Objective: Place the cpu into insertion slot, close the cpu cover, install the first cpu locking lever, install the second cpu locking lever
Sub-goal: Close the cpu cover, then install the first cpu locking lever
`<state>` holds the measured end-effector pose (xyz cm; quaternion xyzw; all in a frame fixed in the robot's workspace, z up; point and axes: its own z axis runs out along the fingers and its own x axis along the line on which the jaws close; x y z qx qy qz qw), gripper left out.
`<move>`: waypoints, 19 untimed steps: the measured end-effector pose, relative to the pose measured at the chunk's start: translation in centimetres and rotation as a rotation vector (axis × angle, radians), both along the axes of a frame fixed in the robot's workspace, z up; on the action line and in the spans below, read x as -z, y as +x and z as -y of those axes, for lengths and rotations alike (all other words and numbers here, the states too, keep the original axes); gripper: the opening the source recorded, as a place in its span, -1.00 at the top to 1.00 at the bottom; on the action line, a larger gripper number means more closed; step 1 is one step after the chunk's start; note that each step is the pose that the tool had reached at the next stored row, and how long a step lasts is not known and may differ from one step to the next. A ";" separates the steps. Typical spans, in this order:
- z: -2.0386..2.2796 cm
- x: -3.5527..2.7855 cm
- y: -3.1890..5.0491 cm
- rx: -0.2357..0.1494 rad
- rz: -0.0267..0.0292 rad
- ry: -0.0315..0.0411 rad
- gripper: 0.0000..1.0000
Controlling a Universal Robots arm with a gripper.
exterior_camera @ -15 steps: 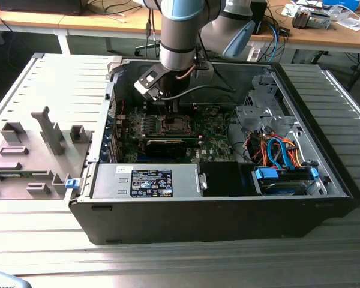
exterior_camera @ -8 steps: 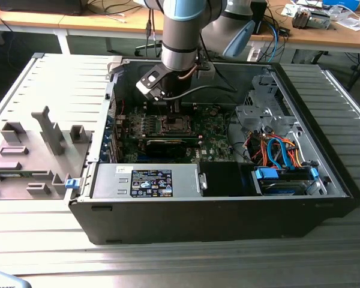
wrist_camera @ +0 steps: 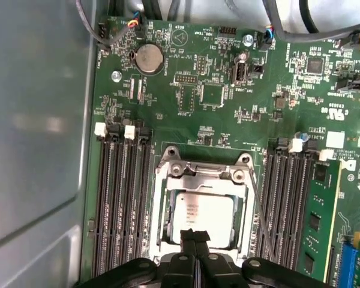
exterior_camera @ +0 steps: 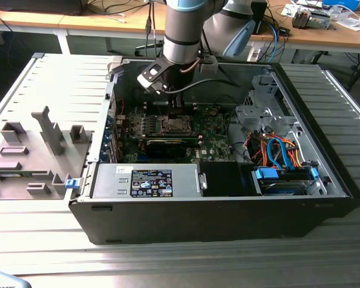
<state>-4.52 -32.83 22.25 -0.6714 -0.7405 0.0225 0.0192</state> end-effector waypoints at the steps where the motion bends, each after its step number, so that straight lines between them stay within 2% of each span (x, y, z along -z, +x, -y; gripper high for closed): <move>1: 0.00 -0.04 0.30 0.000 -0.0084 -0.0002 0.79; 2: 0.00 -0.32 0.36 0.000 -0.0099 -0.0003 0.79; 4: 0.00 -1.37 0.36 0.000 -0.0099 -0.0001 0.79; 6: 0.00 -2.17 0.36 0.000 -0.0099 -0.0001 0.79; 7: 0.00 -2.38 0.36 0.000 -0.0099 -0.0001 0.79; 19: 0.00 -2.51 0.36 0.000 -0.0099 -0.0001 0.79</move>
